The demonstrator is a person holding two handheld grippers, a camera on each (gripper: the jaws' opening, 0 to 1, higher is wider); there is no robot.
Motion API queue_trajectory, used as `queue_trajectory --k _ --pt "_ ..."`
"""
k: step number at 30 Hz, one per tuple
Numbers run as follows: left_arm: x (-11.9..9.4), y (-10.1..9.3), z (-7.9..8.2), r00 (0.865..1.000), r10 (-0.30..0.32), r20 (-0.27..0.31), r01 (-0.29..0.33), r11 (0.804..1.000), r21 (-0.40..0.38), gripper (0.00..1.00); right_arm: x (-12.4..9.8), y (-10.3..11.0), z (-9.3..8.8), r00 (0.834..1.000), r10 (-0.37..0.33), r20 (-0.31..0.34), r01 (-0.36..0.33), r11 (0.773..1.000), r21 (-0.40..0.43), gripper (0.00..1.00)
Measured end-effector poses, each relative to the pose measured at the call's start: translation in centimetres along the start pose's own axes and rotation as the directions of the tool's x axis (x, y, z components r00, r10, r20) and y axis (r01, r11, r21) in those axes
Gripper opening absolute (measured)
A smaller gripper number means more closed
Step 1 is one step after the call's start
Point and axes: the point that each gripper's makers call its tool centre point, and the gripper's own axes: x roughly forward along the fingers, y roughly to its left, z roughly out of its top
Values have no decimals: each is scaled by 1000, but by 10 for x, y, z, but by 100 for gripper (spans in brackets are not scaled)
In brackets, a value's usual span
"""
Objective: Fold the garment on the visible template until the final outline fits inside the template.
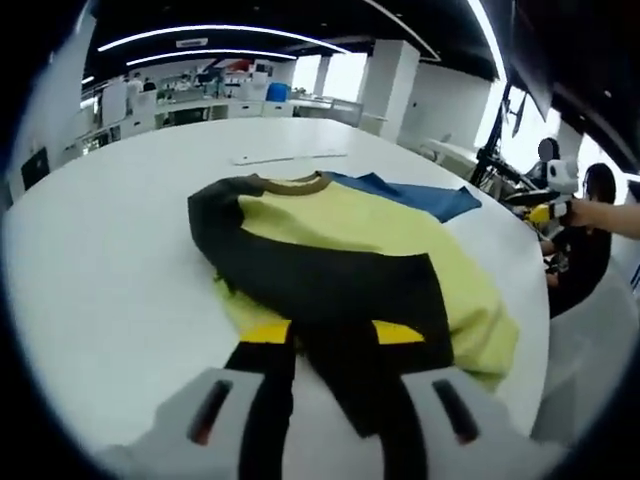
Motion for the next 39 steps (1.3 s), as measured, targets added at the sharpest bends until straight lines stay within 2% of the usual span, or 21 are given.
queue_trajectory --k 4,11,21,25,31,32,33,37,39 --pt "-1 -1 0 1000 2 4 -2 1000 3 22 1 2 -2 1000 1 -1 -1 1000 5 90" --pt "-9 0 0 1000 13 17 -13 1000 -4 11 2 6 -4 1000 5 -6 -5 1000 5 90" --pt "-18 1 -2 999 29 25 -29 1000 -8 1 3 10 1 1000 11 4 -11 1000 1 90" --pt "-25 4 -1 999 25 32 -24 999 -35 1 4 14 3 1000 16 7 -16 1000 -2 90" --pt "-48 21 5 997 65 49 -64 997 -31 0 8 19 6 1000 30 10 -30 1000 -2 91" --pt "-56 34 1 994 101 30 -102 995 6 0 9 19 7 999 36 7 -36 999 -2 91" --pt "-60 38 1 994 109 28 -109 994 22 0 8 20 7 999 36 3 -36 999 -9 91" --pt "-77 55 4 989 145 34 -144 989 -21 0 8 25 13 999 42 11 -42 999 -16 91" --pt "-89 72 1 984 177 33 -177 984 -13 0 8 27 17 999 44 17 -43 999 -20 91"
